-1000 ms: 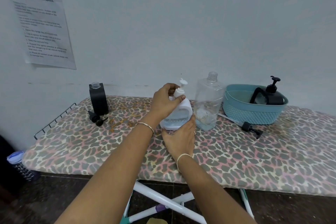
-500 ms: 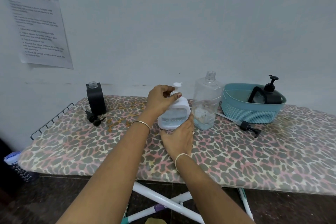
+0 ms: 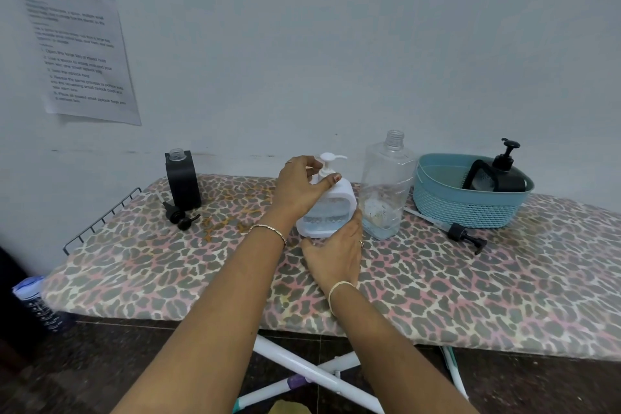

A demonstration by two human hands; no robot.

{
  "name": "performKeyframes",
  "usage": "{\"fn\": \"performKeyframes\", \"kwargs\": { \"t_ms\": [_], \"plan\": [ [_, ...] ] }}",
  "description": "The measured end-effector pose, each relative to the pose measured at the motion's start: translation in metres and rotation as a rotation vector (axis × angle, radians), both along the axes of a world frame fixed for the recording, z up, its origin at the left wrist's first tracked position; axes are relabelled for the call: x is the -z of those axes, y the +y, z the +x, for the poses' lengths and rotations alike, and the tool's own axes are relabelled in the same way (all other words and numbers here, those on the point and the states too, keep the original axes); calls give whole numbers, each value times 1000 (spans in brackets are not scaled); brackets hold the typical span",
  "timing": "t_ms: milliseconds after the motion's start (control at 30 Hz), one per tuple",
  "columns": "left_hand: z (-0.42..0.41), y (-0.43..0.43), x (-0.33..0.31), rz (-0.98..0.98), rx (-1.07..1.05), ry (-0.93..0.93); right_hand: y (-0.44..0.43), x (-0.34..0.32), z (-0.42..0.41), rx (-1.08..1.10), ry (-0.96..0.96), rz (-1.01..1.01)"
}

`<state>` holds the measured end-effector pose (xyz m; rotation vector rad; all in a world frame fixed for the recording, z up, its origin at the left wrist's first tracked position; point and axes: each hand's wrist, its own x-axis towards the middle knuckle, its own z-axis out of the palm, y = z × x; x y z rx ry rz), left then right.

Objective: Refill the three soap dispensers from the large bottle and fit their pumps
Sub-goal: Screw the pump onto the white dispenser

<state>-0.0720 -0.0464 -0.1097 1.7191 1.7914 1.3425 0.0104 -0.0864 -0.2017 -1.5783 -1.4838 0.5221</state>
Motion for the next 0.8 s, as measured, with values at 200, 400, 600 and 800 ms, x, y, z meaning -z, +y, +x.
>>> {"fn": "performKeyframes", "kwargs": {
  "t_ms": [200,400,600,800],
  "plan": [
    [-5,4,3,11,44,133,1,1,1,-11,9,3],
    [-1,-1,8,39,49,175,-1,0,0,-5,28,12],
    [8,1,10,63,-128,46,-1,0,2,-24,38,13],
    [2,2,12,61,-49,77,-1,-1,2,-22,37,14]
  ]
}}
